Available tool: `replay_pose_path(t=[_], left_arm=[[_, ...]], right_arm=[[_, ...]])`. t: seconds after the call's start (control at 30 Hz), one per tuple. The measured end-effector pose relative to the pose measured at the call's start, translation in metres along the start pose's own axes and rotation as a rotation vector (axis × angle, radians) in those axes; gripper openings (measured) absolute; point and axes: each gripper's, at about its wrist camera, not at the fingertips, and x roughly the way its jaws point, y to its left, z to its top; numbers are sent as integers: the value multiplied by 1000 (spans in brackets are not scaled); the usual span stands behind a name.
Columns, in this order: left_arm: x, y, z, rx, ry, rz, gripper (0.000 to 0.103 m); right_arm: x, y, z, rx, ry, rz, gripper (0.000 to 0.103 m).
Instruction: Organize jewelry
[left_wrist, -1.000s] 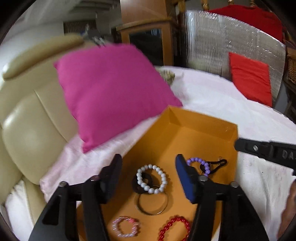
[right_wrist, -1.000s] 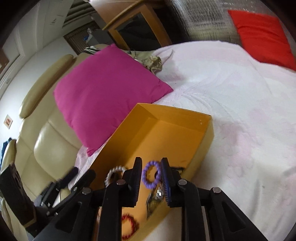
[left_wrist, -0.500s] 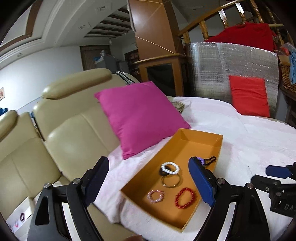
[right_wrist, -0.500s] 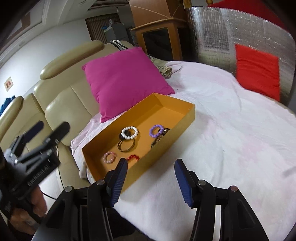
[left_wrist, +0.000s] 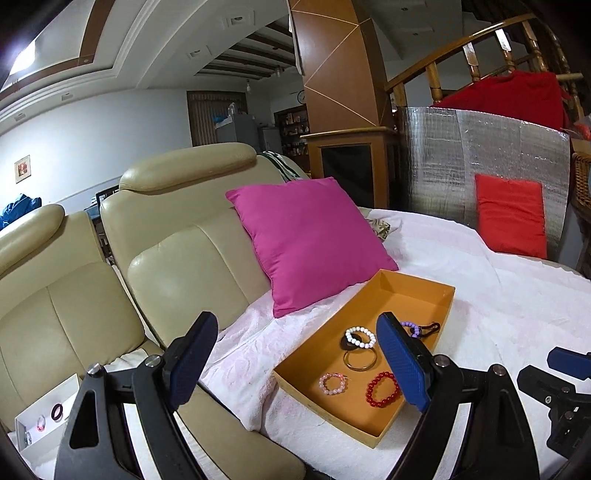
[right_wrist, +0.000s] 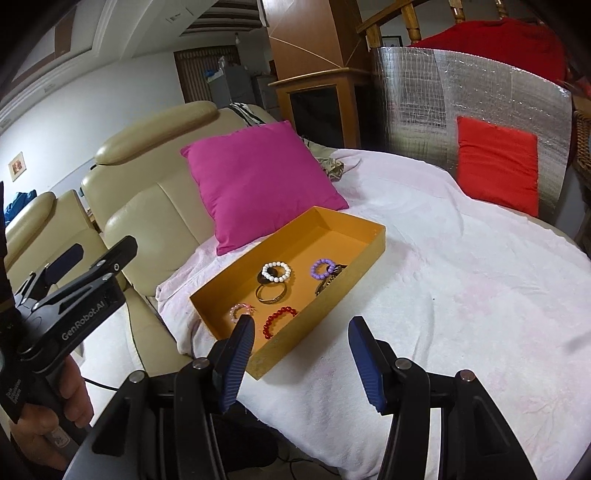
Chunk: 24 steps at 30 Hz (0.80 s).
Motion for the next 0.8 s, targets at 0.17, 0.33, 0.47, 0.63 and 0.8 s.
replay_pose_path(t=[0.17,0.33,0.47,0.63,0.8], left_arm=[[2,-1,0,5,-2,11,88],[6,-3,0,14,1,27,88],[7,-3,0,15,6,29,88],[9,-2,0,18,7,32,88],[11,-1,-2,20,14,30,88]], right_arm=[[3,2,1,5,0,3,57],[6,2,2,3,5,-1,57],[8,6,2,-11,3,-9,57],[8,9,1,-13,-5,-13,57],[12,8,1,-8,1,-18,57]])
